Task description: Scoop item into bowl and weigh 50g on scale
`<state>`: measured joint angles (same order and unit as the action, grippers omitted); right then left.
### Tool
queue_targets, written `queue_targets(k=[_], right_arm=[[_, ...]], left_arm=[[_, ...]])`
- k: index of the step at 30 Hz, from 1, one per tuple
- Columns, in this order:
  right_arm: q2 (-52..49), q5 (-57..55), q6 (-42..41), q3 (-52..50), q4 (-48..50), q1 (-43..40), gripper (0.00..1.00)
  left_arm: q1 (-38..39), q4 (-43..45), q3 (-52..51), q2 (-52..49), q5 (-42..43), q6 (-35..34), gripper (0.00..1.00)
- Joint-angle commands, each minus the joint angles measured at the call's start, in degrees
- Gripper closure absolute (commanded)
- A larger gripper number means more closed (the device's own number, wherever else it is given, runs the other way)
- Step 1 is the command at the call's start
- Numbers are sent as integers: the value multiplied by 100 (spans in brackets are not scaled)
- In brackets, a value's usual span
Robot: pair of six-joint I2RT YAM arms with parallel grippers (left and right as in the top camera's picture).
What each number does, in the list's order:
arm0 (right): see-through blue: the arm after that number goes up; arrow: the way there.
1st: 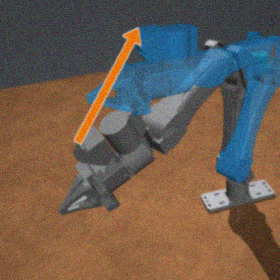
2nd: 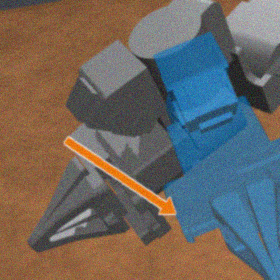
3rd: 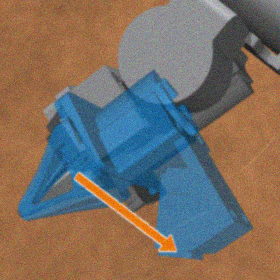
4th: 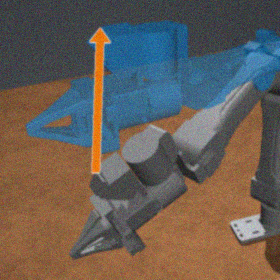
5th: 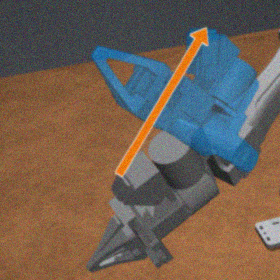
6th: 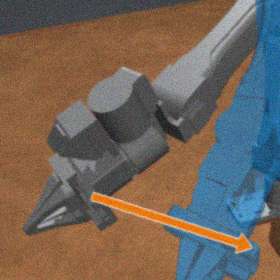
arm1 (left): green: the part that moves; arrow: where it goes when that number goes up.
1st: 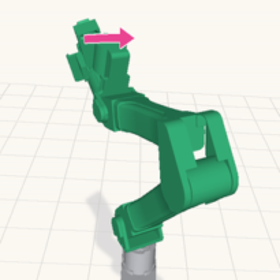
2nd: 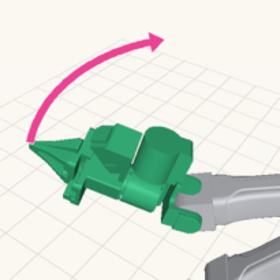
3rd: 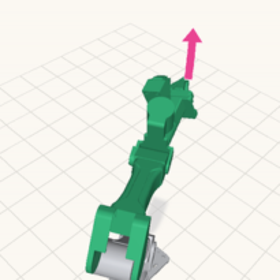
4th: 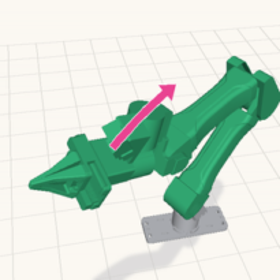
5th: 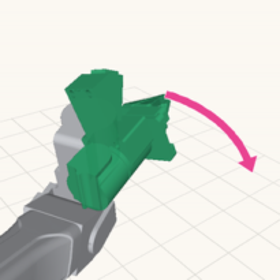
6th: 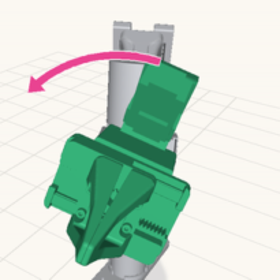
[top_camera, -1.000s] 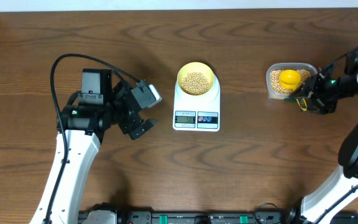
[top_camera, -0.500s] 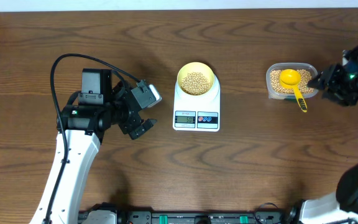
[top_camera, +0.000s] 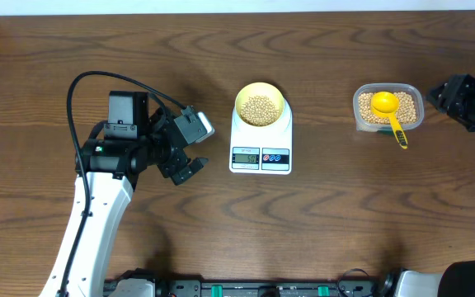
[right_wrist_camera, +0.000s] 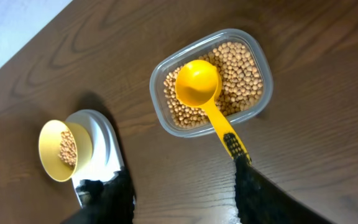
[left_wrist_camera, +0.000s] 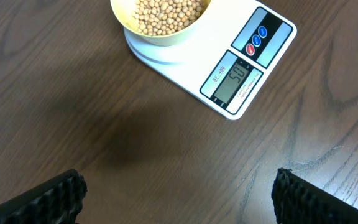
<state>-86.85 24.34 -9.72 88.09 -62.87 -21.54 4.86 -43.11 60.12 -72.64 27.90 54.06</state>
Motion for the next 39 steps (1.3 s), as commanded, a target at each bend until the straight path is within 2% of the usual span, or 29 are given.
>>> queue_targets(k=[1,5,8,10,13,15,28,39], right_arm=[[35,76,74,13,-37,-22,60],[37,109,76,13,-199,-13,63],[39,114,74,13,-210,-13,63],[66,173,74,13,-212,-11,60],[127,140,76,13,-173,-13,39],[192,-22,68,13,-87,-13,1],[1032,-170,-151,15,389,-13,1],[1849,-168,-210,15,387,-13,1]], left_arm=[[-24,-13,-50,-35,-35,55,2],[-24,-13,-50,-35,-35,55,2],[-24,-13,-50,-35,-35,55,2],[-24,-13,-50,-35,-35,55,2],[-24,-13,-50,-35,-35,55,2],[-24,-13,-50,-35,-35,52,2],[-24,-13,-50,-35,-35,55,2],[-24,-13,-50,-35,-35,55,2]])
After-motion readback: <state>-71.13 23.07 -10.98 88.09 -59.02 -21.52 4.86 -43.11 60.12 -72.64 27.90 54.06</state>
